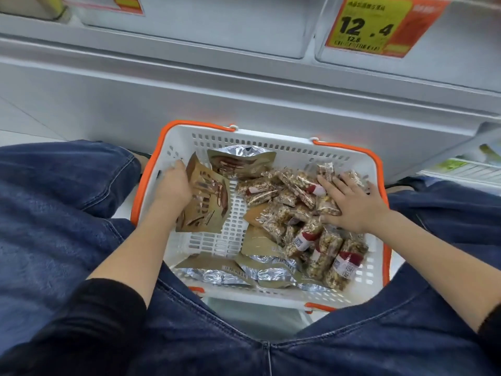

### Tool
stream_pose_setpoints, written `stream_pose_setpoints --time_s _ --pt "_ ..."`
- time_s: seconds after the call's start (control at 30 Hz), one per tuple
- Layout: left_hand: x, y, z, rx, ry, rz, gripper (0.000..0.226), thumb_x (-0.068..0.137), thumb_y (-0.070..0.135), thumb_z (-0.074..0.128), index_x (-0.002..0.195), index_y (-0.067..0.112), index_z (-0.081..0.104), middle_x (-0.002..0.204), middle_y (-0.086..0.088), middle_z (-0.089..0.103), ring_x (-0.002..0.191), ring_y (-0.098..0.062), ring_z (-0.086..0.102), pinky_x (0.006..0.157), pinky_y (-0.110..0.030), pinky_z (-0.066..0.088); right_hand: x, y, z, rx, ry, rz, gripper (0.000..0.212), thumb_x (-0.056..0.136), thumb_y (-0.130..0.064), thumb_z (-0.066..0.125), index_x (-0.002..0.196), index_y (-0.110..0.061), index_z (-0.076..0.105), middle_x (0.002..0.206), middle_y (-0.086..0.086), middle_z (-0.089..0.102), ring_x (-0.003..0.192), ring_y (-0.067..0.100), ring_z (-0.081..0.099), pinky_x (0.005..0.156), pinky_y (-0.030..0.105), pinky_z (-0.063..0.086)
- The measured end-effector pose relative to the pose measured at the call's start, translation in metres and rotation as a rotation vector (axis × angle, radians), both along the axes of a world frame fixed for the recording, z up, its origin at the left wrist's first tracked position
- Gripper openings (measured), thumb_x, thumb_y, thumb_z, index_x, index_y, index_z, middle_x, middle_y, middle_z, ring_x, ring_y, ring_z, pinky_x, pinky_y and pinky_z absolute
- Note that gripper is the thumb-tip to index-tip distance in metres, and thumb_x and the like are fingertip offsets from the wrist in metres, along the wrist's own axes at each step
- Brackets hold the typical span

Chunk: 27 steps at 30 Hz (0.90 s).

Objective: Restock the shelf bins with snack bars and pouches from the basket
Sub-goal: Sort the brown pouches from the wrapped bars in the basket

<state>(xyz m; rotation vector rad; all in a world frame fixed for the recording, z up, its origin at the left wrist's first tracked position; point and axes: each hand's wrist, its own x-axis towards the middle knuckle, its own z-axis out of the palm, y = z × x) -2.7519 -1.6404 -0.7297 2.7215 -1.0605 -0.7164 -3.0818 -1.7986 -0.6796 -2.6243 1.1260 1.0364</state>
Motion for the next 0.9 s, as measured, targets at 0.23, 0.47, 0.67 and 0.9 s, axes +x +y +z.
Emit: stream_pose_setpoints --time_s 0.23,0.47,0.67,0.9 --pt "-0.016 0.032 0.042 -0.092 -0.139 0.041 0.032 0.092 0.018 0.057 0.120 0.007 0.044 0.118 -0.015 0.053 0.102 -0.034 0.056 0.083 -0.041 0.050 0.040 0.001 0.025 0.125 0.031 -0.044 0.095 0.086 -0.067 0.046 0.151 -0.030 -0.013 0.158 0.001 -0.019 0.146 0.026 -0.015 0.115 0.061 -0.001" --pt "-0.035 0.090 0.043 0.196 0.196 -0.135 0.016 0.081 0.022 0.072 0.085 0.010 0.063 0.078 -0.001 0.058 0.075 -0.019 0.056 0.062 -0.026 0.041 0.119 0.092 0.034 0.364 -0.403 0.314 0.048 0.093 -0.049 0.051 0.131 -0.021 0.050 0.123 0.003 0.059 0.105 0.020 0.058 0.080 0.036 0.054" --pt "-0.031 0.108 0.026 0.457 0.353 -0.105 0.027 0.078 0.004 0.066 0.084 0.030 0.064 0.094 0.003 0.059 0.086 -0.016 0.056 0.073 -0.024 0.047 0.117 0.152 -0.031 0.674 -0.229 0.237 0.047 0.093 -0.047 0.053 0.121 -0.010 0.056 0.112 0.008 0.063 0.096 0.024 0.059 0.077 0.034 0.052" --pt "-0.028 0.101 0.027 0.261 0.592 0.196 0.022 0.090 0.000 0.053 0.106 0.014 0.058 0.095 -0.006 0.068 0.079 -0.017 0.066 0.062 -0.024 0.049 0.110 0.136 -0.037 0.697 -0.471 0.042 0.042 0.101 -0.017 0.042 0.060 -0.021 0.037 0.061 -0.003 0.042 0.057 0.013 0.039 0.055 0.027 0.033"
